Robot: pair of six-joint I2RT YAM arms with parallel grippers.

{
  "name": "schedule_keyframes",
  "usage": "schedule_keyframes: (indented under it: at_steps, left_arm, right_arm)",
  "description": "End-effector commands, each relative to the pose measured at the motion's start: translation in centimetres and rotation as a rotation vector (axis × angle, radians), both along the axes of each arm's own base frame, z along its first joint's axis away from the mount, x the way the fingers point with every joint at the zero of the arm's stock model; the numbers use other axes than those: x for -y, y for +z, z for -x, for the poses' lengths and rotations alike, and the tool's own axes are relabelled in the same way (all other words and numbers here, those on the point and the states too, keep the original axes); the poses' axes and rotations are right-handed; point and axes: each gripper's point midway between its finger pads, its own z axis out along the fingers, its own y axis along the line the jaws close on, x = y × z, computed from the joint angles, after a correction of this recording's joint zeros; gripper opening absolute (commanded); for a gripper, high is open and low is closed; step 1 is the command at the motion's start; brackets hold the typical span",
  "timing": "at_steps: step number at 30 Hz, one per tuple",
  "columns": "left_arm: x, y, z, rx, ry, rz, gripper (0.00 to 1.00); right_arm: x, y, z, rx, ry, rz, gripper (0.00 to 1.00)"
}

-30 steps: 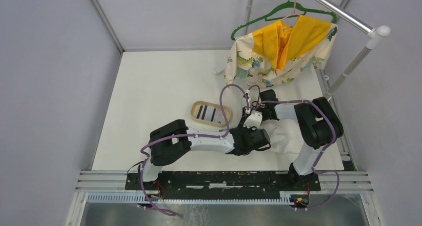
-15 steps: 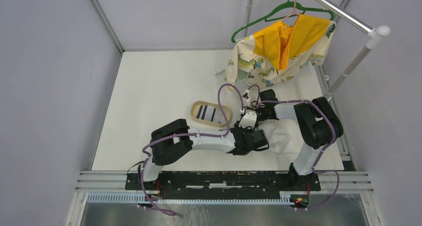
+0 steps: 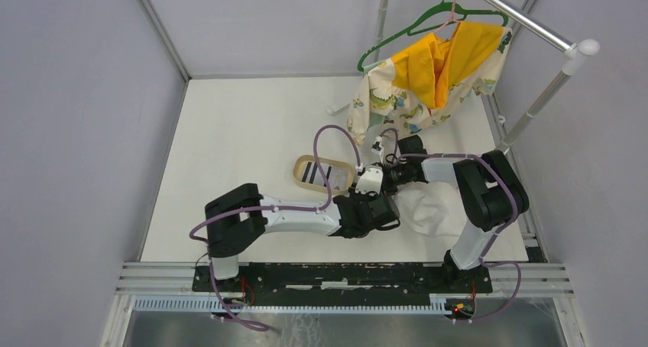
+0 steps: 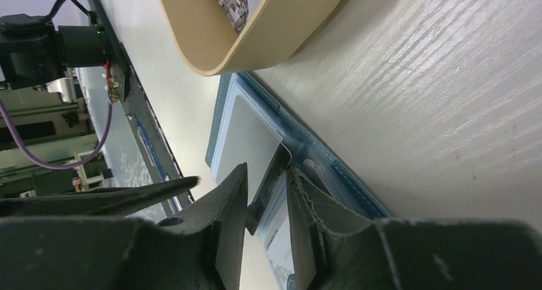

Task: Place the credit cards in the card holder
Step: Insert the credit card into the card holder.

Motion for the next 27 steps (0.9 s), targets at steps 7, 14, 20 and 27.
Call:
schedule_keyframes:
  at_steps: [7, 14, 20, 27]
  left_arm:
    - [-0.1, 5.2, 0.8, 0.051, -0.125, 0.181, 0.44]
    - [-1.4, 6.4, 1.6, 0.081, -0.185, 0.251, 0.57]
    - [-1.8, 6.9, 2.1, 0.086, -0.222, 0.299, 0.65]
    - [-2.1, 7.4, 2.5, 0.082, -0.259, 0.418, 0.72]
  right_arm:
    - [0.8, 1.7, -2.6, 0.186, -0.001, 0.061, 0.36]
    - [1.6, 2.9, -3.4, 0.301, 0.016, 0.101, 0.36]
    - [2.4, 5.0, -3.8, 0.47, 0.078, 0.131, 0.36]
    - [2.5, 8.9, -3.5, 0.706, 0.168, 0.094, 0.35]
